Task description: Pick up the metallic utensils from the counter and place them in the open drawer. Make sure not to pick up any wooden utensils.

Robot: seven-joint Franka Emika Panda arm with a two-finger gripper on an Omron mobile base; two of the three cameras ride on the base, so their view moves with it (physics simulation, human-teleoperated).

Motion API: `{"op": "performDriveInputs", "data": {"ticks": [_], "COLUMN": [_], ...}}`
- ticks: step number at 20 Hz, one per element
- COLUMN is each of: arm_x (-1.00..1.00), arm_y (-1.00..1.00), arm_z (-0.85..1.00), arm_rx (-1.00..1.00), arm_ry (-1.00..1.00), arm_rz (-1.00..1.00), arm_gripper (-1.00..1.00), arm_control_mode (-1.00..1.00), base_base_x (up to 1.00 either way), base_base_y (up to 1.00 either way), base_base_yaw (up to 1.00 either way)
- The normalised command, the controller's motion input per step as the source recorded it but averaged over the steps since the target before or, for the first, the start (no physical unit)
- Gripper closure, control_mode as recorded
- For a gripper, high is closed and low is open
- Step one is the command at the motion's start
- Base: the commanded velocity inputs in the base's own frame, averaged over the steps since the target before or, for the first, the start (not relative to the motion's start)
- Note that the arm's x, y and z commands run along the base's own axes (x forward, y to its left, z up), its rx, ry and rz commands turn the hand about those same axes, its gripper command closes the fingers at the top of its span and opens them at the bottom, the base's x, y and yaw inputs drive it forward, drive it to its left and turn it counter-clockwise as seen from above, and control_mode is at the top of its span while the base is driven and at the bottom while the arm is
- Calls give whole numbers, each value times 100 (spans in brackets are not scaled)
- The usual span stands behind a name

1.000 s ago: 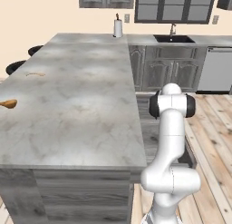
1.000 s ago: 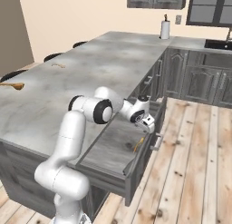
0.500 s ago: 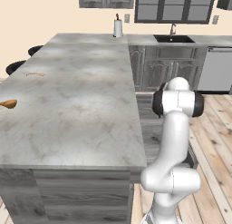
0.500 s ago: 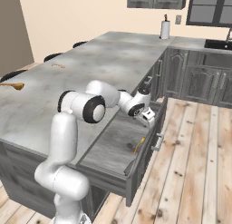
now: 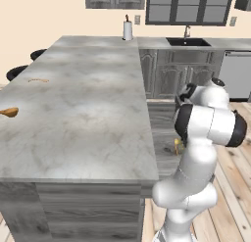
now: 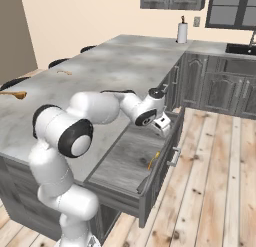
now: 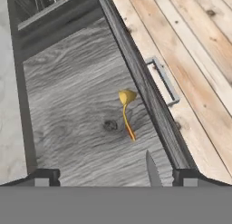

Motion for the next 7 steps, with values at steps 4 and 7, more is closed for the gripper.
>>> {"op": "performDriveInputs", "data": {"ticks": [4, 7], "arm_x": [-84, -86], "arm_y": [14, 21], "arm_z": [100, 100], "arm_rx": [0, 0], "arm_ry": [-11, -8], "arm_rz": [0, 0], "arm_gripper": [-100, -100], "arm_control_mode": [-100, -100], "base_base_x": [0, 0], "base_base_y": [0, 0], "base_base_yaw": [0, 0]}}
